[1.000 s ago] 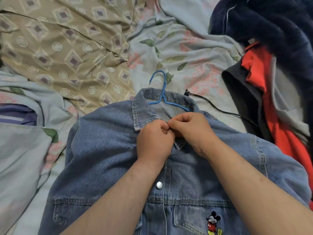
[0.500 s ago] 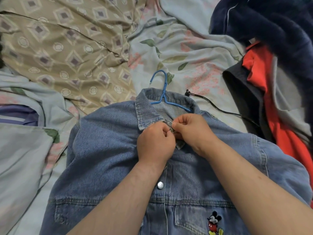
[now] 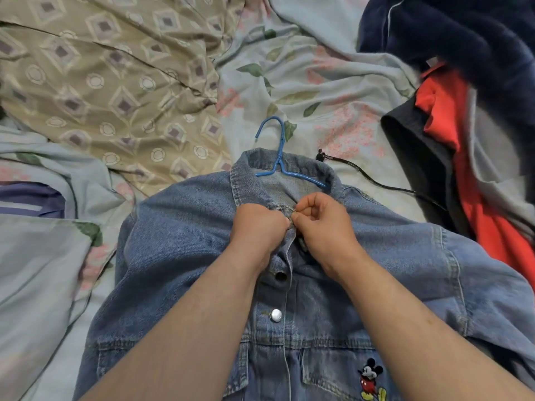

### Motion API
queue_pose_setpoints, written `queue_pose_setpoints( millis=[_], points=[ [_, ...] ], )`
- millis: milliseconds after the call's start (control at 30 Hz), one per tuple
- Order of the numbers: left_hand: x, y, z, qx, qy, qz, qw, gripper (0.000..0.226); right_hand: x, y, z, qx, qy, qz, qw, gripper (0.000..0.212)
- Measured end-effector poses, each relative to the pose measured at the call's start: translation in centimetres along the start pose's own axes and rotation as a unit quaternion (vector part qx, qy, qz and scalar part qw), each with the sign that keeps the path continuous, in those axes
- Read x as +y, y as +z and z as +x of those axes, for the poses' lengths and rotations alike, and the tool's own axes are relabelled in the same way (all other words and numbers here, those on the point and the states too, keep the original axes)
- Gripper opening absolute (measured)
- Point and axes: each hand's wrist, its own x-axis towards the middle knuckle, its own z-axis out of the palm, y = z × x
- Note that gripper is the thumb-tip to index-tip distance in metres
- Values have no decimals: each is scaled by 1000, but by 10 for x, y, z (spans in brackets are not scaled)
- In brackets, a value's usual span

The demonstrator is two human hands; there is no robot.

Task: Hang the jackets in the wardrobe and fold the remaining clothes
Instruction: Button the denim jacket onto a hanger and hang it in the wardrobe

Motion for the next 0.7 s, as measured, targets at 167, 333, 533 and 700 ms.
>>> queue_pose_setpoints(
  millis=[167,333,533,700],
  points=[
    [15,-5,-6,-15,-54,-14,998,9,4,2,-4,7,-51,-26,998,31],
    [17,-9,-4,-47,-70,24,996,9,8,4,-4,5,-81,-83,993,35],
    [10,-7,-5,-35,-23,38,998,8,4,7,-3,21,-33,-29,999,35],
    [5,-10,-9,-79,11,-1,997,22,-3,4,-2,27,27,71,997,32]
  ],
)
